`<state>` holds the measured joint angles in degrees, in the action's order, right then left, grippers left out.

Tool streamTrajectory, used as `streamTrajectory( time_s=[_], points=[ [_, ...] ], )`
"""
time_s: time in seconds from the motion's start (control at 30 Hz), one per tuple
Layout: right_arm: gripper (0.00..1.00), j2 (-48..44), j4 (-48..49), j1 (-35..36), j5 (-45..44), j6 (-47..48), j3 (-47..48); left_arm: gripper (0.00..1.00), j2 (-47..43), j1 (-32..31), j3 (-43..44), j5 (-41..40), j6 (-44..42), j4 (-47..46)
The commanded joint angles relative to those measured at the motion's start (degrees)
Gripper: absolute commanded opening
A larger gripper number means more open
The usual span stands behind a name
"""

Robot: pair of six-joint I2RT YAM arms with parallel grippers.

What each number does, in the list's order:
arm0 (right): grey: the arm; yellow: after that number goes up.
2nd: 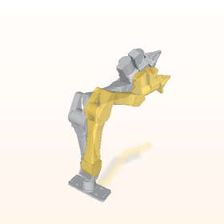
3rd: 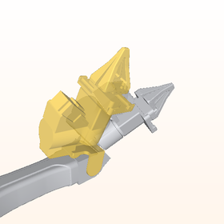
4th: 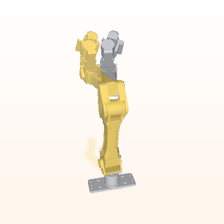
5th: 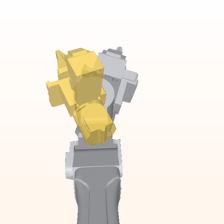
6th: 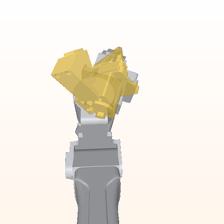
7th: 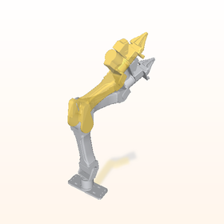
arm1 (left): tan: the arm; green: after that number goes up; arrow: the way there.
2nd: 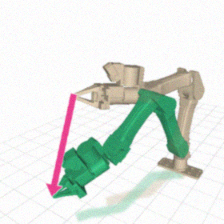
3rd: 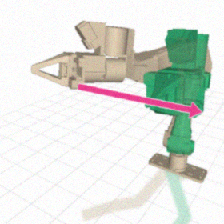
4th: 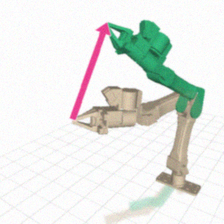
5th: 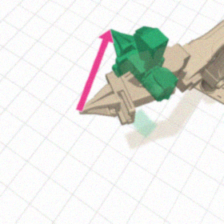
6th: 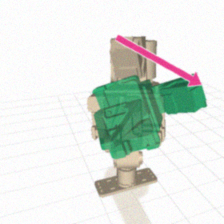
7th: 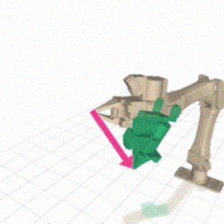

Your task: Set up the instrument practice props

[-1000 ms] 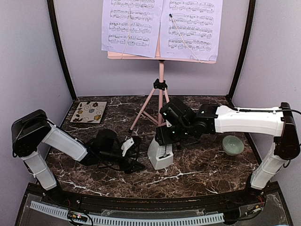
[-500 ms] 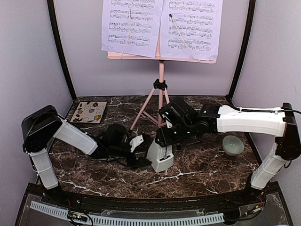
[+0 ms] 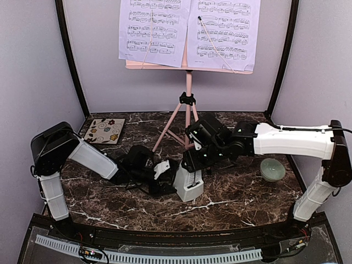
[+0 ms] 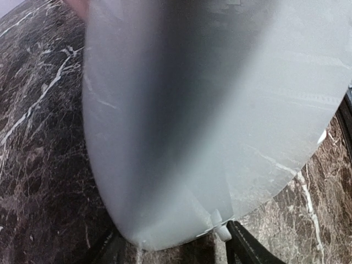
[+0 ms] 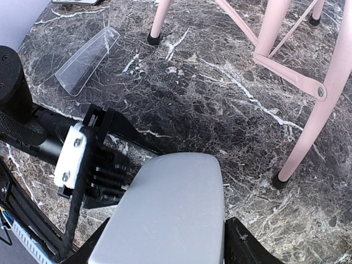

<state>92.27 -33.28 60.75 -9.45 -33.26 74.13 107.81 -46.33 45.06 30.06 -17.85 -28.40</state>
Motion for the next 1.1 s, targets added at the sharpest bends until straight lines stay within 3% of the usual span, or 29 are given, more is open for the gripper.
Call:
streamTrajectory(
  time_s=[0.0, 0.13, 0.2, 0.3, 0.37, 0.47, 0.6, 0.73, 0.9, 1.07],
  points=[
    [0.24, -1.4, 3.7, 0.0, 1.3, -0.1, 2.4, 0.58, -0.2, 1.5, 0.6, 2.0, 1.9, -2.2],
    [0.24, -1.5, 3.8, 0.0, 1.4, 0.0, 3.0, 0.44, -0.1, 2.8, 0.5, 2.8, 3.6, -3.5],
    [0.30, 0.1, 3.9, 0.0, 1.4, 0.5, 3.8, 0.43, -0.2, 3.5, 0.3, 3.1, 3.9, -3.5],
    [0.53, 0.7, 3.9, 0.0, 2.1, 1.3, 5.5, 0.66, -1.2, 4.2, -0.3, 2.9, 3.4, -2.9],
    [0.67, 0.4, 4.0, -0.1, 2.2, 1.7, 6.6, 0.74, -2.3, 4.7, -0.9, 3.0, 3.4, -2.0],
    [0.82, -2.3, 4.9, -0.5, 2.2, 2.7, 6.9, 0.79, -4.5, 5.1, -2.9, 3.2, 4.0, -1.9],
    [0.89, -10.0, 7.0, -3.2, 2.9, 2.6, 1.9, 0.82, -8.4, 5.1, -5.9, 2.7, 6.9, -2.3],
    [0.86, -18.3, 8.0, -8.5, 5.0, 2.1, -8.5, 0.82, -12.5, 5.2, -9.4, 1.0, 12.4, -3.8],
    [0.55, -18.9, 8.1, -12.5, 5.4, 3.4, -19.1, 0.79, -15.5, 5.2, -11.7, -0.9, 19.2, -3.5],
    [0.38, -14.0, 15.3, -13.6, 7.1, 6.0, -24.8, 0.77, -16.9, 5.1, -12.1, -2.4, 24.1, -2.7]
  ],
)
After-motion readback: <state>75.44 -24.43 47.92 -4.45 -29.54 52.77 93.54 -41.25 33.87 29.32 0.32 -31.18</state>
